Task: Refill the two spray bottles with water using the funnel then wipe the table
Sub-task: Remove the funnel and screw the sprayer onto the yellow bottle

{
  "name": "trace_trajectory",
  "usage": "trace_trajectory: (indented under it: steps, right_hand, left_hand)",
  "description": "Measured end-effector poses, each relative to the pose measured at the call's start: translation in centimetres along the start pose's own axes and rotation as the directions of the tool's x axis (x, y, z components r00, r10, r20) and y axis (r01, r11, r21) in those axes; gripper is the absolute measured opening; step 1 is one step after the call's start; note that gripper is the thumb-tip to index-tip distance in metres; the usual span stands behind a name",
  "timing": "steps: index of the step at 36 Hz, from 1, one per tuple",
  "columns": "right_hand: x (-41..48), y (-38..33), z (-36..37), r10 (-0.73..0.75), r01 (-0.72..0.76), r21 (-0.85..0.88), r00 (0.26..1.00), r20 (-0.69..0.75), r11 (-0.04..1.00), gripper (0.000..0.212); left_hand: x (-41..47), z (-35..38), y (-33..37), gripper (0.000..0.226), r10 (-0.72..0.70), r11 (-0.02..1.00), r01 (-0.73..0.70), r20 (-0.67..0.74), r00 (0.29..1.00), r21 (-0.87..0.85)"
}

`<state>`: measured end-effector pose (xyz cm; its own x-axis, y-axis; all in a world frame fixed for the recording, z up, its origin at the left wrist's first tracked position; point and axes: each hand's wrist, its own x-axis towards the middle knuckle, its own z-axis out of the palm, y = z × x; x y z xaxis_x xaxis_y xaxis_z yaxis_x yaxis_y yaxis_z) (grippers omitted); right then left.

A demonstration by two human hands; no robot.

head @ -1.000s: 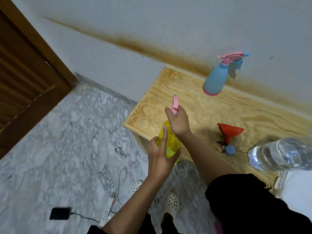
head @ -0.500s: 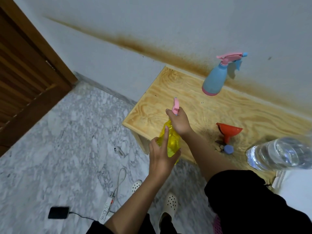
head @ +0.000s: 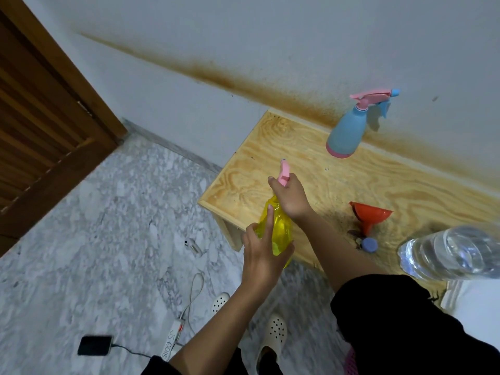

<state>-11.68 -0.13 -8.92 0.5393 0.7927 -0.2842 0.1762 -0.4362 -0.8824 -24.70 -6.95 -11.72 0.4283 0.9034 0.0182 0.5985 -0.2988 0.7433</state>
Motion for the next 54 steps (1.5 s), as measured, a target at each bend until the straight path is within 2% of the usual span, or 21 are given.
trace_trajectory:
  steps: [6, 9, 13, 16, 19, 22, 24, 29, 32, 37, 39, 42, 47, 50, 54]
  right_hand:
    - [-0.2, -0.5, -0.7, -0.038, 0.036, -0.04, 0.999, -0.033, 0.999, 0.031]
    - [-0.4, -1.1, -2.0, -0.054, 0.055, -0.015, 0.998, 0.034, 0.998, 0.035]
    - [-0.6, -1.5, -4.1, -0.059, 0.07, -0.067, 0.988, 0.143, 0.995, 0.04]
    - [-1.0, -2.2, -5.7, -0.077, 0.08, -0.009, 0.981, 0.177, 0.997, 0.033]
    - [-1.2, -2.9, -7.7, -0.068, 0.052, 0.117, 0.989, 0.134, 0.992, 0.028]
    - [-1.1, -3.8, -10.1, -0.076, 0.056, 0.167, 0.99, 0.12, 0.984, 0.019]
    - [-1.0, -4.0, -11.7, -0.084, 0.068, 0.191, 0.994, 0.075, 0.979, 0.02]
    - [-0.5, -3.6, -15.1, -0.129, 0.163, 0.199, 0.976, -0.173, 0.966, 0.021]
    - [-0.1, -3.7, -17.0, -0.164, 0.237, 0.177, 0.922, -0.35, 0.955, 0.018]
    - [1.5, -2.6, -19.4, -0.177, 0.268, 0.049, 0.754, -0.633, 0.962, 0.015]
    - [2.2, -2.1, -20.4, -0.154, 0.227, 0.005, 0.677, -0.72, 0.974, 0.015]
    - [3.4, -0.9, -22.1, -0.094, 0.176, 0.022, 0.62, -0.779, 0.984, 0.016]
    - [5.6, 1.0, -23.9, 0.058, 0.109, 0.137, 0.536, -0.842, 0.985, 0.022]
    - [6.9, 2.2, -24.4, 0.094, 0.067, 0.149, 0.509, -0.855, 0.987, 0.024]
    - [8.5, 3.4, -24.6, 0.128, 0.029, 0.163, 0.486, -0.865, 0.986, 0.023]
  left_hand:
    - [0.4, 0.1, 0.4, 0.099, 0.014, 1.0, -0.013, -0.015, 1.0, 0.012]
    - [0.8, -0.1, 0.7, 0.098, 0.028, 1.0, -0.028, 0.023, 0.999, 0.006]
    - [2.3, -0.5, 1.5, 0.095, 0.024, 1.0, -0.023, 0.078, 0.997, -0.014]
    - [3.4, -0.8, 2.3, 0.092, 0.084, 0.996, -0.08, 0.091, 0.992, -0.045]
    - [4.4, -0.7, 3.4, 0.085, 0.155, 0.985, -0.145, 0.107, 0.982, -0.095]
    - [5.7, -0.4, 4.9, 0.084, 0.211, 0.969, -0.191, 0.129, 0.969, -0.155]
    - [6.7, 0.0, 5.9, 0.085, 0.256, 0.952, -0.218, 0.173, 0.951, -0.215]
    - [10.2, 1.9, 8.5, 0.086, 0.389, 0.901, -0.305, 0.263, 0.883, -0.309]
    - [12.4, 3.6, 10.5, 0.085, 0.408, 0.9, -0.324, 0.299, 0.863, -0.292]
    - [16.0, 7.7, 13.5, 0.079, 0.567, 0.821, -0.523, 0.228, 0.792, -0.228]
    - [17.2, 9.3, 14.9, 0.082, 0.536, 0.843, -0.48, 0.306, 0.787, -0.244]
    - [19.1, 12.1, 16.3, 0.079, 0.505, 0.862, -0.409, 0.419, 0.755, -0.3]
    - [21.3, 17.0, 16.8, 0.079, 0.49, 0.865, -0.327, 0.504, 0.711, -0.38]
    - [22.5, 19.0, 16.8, 0.073, 0.466, 0.873, -0.262, 0.545, 0.697, -0.411]
    - [23.9, 21.2, 16.3, 0.076, 0.458, 0.881, -0.259, 0.574, 0.679, -0.396]
